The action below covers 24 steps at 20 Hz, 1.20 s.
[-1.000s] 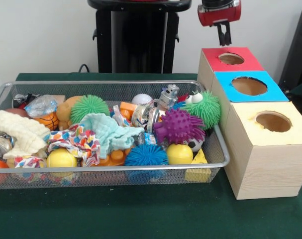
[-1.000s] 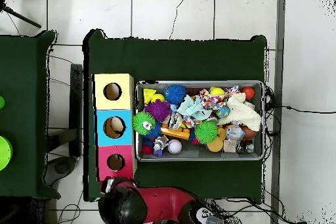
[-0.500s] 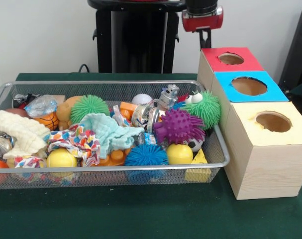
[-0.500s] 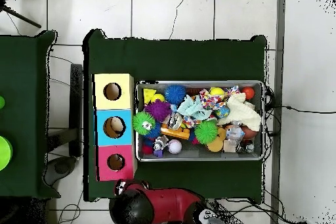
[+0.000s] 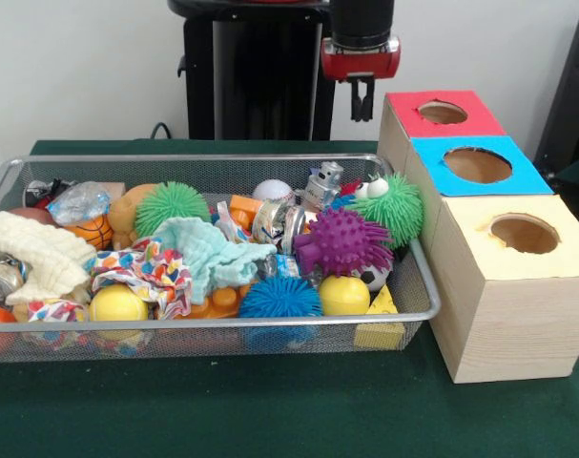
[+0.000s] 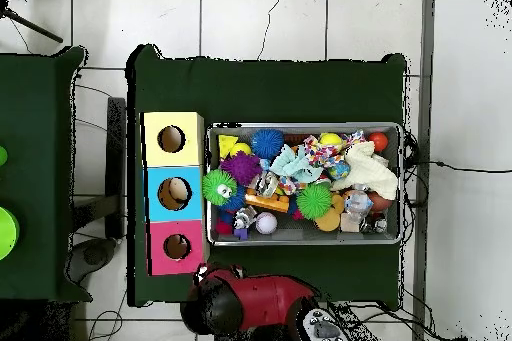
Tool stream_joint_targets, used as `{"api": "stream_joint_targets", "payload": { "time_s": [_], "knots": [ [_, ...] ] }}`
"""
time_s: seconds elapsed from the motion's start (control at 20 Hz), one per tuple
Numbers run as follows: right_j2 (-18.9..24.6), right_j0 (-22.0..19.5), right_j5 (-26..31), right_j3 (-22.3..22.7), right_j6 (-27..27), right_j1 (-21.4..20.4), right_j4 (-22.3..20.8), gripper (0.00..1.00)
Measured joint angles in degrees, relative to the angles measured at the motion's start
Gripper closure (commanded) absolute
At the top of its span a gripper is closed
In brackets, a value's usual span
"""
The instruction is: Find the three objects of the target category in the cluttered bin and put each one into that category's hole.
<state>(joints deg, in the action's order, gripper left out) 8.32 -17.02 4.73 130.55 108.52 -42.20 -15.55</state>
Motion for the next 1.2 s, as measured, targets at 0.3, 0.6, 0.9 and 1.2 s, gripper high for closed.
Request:
{"api": "stream_joint_targets", "payload": {
  "time_s": [0.3, 0.6, 0.9, 1.2],
  "knots": [
    [-1.00, -1.05, 0.57, -4.02, 0.00, 1.04, -2.30, 1.00],
    [-0.83, -4.49, 1.19, -7.19, 0.00, 2.19, -4.68, 1.00],
    [-0.04, -9.48, 4.08, -10.00, 0.00, 3.08, -7.17, 1.00],
    [2.22, -15.03, 9.28, -13.27, 0.00, 3.91, -10.79, 1.00]
  ]
}}
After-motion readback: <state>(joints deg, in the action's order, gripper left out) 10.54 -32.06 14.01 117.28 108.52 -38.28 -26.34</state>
